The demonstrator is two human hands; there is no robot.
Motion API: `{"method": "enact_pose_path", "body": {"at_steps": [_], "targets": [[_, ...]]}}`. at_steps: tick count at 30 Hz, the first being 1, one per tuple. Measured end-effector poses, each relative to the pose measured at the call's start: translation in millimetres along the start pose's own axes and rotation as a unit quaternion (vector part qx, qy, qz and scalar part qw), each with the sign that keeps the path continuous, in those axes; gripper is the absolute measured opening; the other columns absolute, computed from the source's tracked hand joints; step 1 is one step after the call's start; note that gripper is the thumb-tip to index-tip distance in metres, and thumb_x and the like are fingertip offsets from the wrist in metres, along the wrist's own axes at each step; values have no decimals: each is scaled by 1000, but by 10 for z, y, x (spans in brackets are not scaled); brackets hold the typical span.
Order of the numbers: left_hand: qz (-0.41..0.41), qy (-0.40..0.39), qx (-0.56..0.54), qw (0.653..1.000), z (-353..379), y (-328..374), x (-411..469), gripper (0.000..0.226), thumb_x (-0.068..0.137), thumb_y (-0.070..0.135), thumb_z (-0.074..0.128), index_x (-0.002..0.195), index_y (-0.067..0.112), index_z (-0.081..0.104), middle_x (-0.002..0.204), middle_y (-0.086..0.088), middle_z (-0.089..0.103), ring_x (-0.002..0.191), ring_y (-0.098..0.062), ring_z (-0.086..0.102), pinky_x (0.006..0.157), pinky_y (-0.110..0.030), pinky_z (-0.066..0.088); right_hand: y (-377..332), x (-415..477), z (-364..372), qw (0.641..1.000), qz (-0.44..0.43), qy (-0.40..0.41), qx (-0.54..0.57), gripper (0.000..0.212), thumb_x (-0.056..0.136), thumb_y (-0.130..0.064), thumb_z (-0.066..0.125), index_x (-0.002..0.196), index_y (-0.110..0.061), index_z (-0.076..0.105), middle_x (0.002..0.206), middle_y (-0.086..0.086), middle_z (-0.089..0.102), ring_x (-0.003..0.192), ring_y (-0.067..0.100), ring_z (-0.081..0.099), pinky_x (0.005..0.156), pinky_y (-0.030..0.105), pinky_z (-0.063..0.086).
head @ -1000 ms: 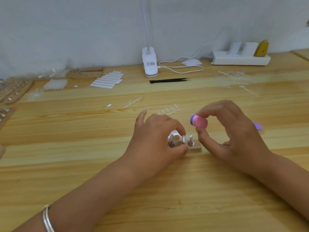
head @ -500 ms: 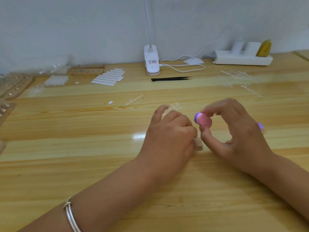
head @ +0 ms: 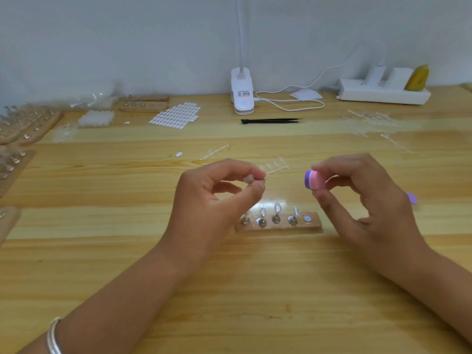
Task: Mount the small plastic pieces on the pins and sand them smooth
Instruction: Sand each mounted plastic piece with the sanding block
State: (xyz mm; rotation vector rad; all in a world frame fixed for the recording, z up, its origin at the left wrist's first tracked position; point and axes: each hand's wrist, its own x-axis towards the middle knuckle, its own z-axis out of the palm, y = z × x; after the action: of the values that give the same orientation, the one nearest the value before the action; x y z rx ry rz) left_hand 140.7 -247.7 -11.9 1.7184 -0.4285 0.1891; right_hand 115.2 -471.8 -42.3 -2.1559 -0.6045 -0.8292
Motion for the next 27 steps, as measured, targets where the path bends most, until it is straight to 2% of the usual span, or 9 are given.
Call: {"method": "enact_pose_path", "body": {"at_steps": [4,7,9,12,15,17,20,22,27], "targets": [[4,-7,-7,1000,-9,2,-11,12,80,11,75,85,22,77,88,8,75,86,-7,69,73,-16,50,5,-20,-6,1000,-4,-13,-10,23,95,-8,63,117,-12,63,108,0,59,93,19,62,85,31,51],[28,-17,39,999,9,-10,-35,11,82,17,74,89,24,77,91,12,74,92,-8,68,77,-20,51,-31,-1,7,1000,-7,0,-11,24,94,-5,64,117,-12,63,109,3,60,92,19,62,82,31,52],[45,-18,71,996,43,-4,-52,9,83,19,74,90,24,78,92,15,73,95,-6,67,79,-18,50,-76,3,20,1000,-10,14,-20,26,93,-5,65,118,-10,65,111,4,60,88,18,62,81,30,52],[48,-21,81,995,90,19,-89,12,82,22,72,88,31,75,87,23,72,88,-1,66,76,-14,47,-182,-11,64,999,-35,7,-28,26,96,-8,62,122,-10,63,112,4,60,89,15,62,87,23,50],[53,-23,72,996,99,20,-106,16,82,16,74,84,32,74,81,24,71,81,-1,65,72,-13,46,-247,-14,84,997,-58,12,-49,26,95,-9,60,121,-10,62,111,5,61,95,14,61,94,19,46],[59,-23,71,995,97,27,-99,13,80,17,75,83,30,75,80,20,70,80,-4,65,72,-16,48,-259,-4,66,996,-54,32,-58,26,94,-8,61,120,-11,62,109,5,62,94,13,61,95,19,45],[61,-26,78,995,105,25,-91,7,78,21,74,81,28,75,80,16,70,82,-9,65,73,-30,52,-282,0,52,996,-57,44,-53,26,94,-9,61,120,-13,61,109,3,61,96,10,60,95,17,43],[56,-33,83,994,117,26,-95,5,78,26,75,82,29,76,81,13,70,84,-14,64,73,-39,51,-306,-9,81,995,-81,28,-44,25,96,-7,61,121,-11,62,111,4,62,99,15,63,93,22,47],[49,-36,77,995,128,28,-98,3,78,27,74,81,26,76,82,10,69,85,-17,63,73,-40,51,-239,4,67,991,-108,17,-78,25,95,0,64,119,-8,66,110,7,65,97,27,67,85,36,52]]}}
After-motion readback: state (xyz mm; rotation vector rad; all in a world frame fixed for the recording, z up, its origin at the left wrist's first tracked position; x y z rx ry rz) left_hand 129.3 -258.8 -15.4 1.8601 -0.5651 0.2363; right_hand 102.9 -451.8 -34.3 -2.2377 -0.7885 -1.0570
